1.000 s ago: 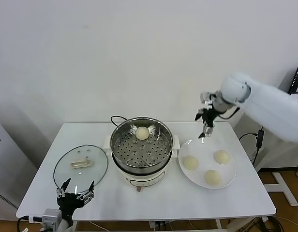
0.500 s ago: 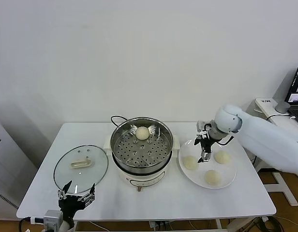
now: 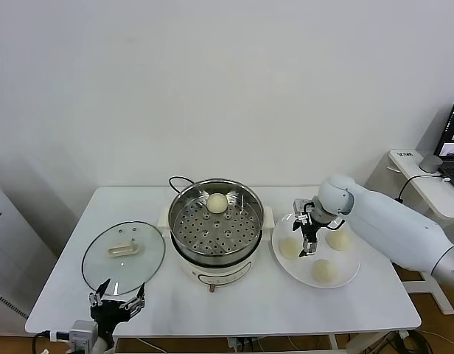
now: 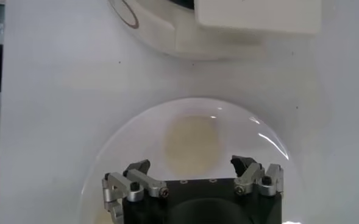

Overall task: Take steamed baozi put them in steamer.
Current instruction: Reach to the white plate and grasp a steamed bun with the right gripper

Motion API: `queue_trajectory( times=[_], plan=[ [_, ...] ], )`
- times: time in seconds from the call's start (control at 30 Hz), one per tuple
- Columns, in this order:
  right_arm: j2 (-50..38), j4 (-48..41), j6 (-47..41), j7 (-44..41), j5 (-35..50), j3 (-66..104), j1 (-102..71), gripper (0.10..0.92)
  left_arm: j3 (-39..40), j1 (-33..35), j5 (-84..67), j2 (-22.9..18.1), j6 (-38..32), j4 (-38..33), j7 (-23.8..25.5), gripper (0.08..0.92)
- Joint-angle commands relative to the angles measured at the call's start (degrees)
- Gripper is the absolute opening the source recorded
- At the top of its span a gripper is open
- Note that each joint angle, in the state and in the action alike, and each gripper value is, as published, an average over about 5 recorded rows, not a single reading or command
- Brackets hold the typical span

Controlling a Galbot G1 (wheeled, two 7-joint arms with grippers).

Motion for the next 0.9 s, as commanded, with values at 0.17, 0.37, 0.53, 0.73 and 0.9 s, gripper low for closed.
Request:
queue_trajectory(
  times=[0.17,0.37,0.53,0.73,0.9],
  plan=[
    [2.18,-2.21,1.00,0.49,-2.18,0.78,-1.96,0.823,0.07,-0.37,0.18,0.03,0.08,0.58,0.10,0.823],
    [2.86,-2.88,1.30,1.25,-4.32,1.51,-2.96,0.823,0.28,-0.72,0.46,0.10,0.14,0.63,0.15,0.823],
    [2.92,-3.02,1.46,1.53,-5.29,1.77,-3.27,0.823,0.27,-0.67,0.46,0.15,0.12,0.61,0.15,0.823],
    [2.96,-3.11,1.19,1.27,-5.22,1.62,-3.33,0.822,0.45,-0.65,0.47,0.09,0.09,0.66,0.15,0.823],
    [3.13,-3.48,1.09,1.40,-4.79,1.71,-3.36,0.782,0.48,-0.62,0.50,0.08,0.03,0.77,0.13,0.823]
  ],
)
